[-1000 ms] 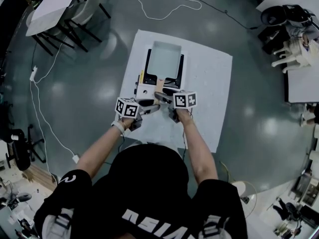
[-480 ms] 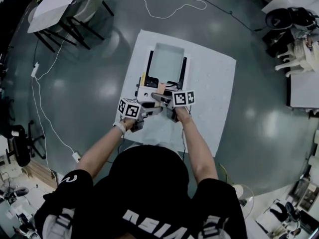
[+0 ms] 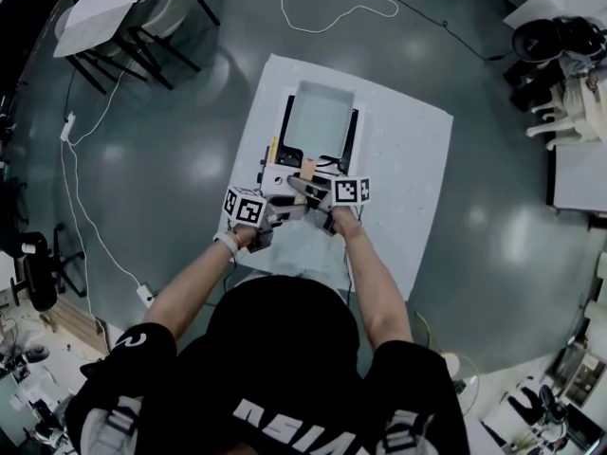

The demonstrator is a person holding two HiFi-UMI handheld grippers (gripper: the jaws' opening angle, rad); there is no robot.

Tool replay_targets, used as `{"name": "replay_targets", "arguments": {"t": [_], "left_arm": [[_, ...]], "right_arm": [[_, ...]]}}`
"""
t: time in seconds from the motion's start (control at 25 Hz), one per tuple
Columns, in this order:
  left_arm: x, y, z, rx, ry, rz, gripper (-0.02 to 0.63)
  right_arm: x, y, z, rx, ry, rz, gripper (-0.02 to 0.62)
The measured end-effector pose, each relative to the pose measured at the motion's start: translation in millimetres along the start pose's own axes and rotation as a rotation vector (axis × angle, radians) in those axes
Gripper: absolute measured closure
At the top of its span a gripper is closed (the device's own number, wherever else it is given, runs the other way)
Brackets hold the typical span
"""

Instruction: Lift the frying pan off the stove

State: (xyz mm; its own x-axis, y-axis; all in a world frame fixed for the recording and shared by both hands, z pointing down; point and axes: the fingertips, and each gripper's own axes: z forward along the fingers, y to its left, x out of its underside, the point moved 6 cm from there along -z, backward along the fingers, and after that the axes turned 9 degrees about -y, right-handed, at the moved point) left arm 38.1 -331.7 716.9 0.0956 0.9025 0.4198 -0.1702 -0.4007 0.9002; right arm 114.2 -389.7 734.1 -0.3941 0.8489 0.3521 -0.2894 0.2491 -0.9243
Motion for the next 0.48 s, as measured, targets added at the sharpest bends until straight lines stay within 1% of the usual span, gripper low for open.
{"name": "replay_targets", "arguments": {"t": [0.2, 0.48], "left_arm": [[2, -6, 2, 0.014, -0.013, -0.004, 0.451], [15, -12, -1, 0.015, -0.020, 0.000, 0.450]], "right_arm": [[1, 3, -3, -0.010, -0.012, 0.001, 0.434], [12, 9, -9, -0.034, -0.015, -0.005, 0.431]]}}
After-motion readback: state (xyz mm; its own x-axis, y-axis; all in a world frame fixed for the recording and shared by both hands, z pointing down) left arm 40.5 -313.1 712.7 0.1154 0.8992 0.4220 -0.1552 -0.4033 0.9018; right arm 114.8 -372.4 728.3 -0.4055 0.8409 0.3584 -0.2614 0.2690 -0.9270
